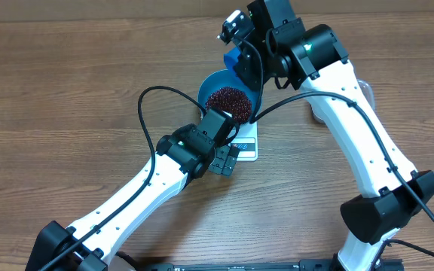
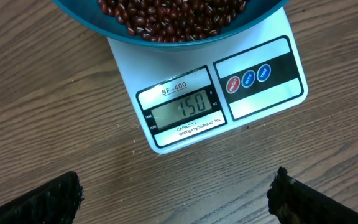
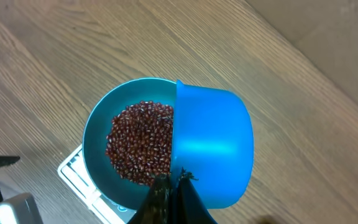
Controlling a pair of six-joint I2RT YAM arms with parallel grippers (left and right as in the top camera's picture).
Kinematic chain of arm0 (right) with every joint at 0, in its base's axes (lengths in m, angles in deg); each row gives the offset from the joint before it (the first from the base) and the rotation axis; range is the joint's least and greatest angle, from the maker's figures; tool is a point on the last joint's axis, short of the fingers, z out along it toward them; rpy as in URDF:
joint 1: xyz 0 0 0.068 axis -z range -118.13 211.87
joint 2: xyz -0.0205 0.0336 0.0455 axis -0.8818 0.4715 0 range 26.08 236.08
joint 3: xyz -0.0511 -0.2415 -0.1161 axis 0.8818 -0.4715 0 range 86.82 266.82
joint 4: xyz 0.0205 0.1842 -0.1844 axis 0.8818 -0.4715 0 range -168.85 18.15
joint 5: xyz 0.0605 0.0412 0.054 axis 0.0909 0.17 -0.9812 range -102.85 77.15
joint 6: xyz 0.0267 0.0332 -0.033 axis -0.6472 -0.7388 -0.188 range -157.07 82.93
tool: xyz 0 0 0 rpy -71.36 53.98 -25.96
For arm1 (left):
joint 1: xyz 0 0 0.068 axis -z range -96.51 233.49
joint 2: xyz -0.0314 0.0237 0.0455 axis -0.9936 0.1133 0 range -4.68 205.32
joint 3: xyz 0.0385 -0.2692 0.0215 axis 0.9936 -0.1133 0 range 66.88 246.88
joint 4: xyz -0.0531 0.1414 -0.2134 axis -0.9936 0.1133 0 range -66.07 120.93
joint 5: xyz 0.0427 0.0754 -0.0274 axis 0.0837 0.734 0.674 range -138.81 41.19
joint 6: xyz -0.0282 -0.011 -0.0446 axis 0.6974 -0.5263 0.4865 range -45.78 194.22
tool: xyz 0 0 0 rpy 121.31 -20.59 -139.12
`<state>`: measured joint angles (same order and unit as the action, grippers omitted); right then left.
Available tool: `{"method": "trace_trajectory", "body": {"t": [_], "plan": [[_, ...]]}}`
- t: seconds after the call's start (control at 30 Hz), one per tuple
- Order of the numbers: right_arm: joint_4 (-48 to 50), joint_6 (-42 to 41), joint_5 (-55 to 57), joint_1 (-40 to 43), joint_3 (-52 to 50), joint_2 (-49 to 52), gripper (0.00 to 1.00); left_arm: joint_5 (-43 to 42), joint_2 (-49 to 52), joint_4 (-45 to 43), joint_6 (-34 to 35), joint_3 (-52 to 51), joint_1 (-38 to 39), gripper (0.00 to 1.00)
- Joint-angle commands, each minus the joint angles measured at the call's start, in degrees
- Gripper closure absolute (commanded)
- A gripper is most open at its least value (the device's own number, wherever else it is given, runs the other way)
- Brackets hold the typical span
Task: Scoop item into bowl and weigh 150g on scale
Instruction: 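Carry the blue scoop with the right gripper back to the bean tub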
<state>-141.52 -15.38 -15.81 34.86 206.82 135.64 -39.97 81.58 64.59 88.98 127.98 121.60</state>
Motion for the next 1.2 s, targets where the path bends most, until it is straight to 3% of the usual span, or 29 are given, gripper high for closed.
{"method": "trace_trajectory", "body": {"t": [0.0, 0.2, 0.37, 0.47, 0.73, 1.17], "plan": [[0.22, -4.17, -4.35, 2.38, 1.46, -1.16, 0.96, 0.33, 0.31, -0.07, -0.83, -0.37, -0.22, 0.01], [-0.15, -9.62, -15.89, 8.48, 1.46, -1.16, 0.96, 0.33, 0.31, -0.07, -0.83, -0.37, -0.22, 0.0], [-0.9, -9.99, -28.57, 14.71, 1.46, -1.16, 0.96, 0.33, 0.31, -0.07, -0.83, -0.37, -0.22, 0.0], [-1.66, -9.97, -30.62, 18.43, 1.46, -1.16, 0.96, 0.33, 0.31, -0.07, -0.83, -0.37, -0.22, 0.0], [-5.35, -9.9, -28.35, 26.82, 1.44, -1.16, 0.96, 0.33, 0.31, -0.07, -0.83, -0.37, -0.22, 0.01], [-6.84, -9.88, -13.16, 35.47, -5.73, -1.09, 0.96, 0.33, 0.31, -0.07, -0.85, -0.37, -0.22, 0.0]]}}
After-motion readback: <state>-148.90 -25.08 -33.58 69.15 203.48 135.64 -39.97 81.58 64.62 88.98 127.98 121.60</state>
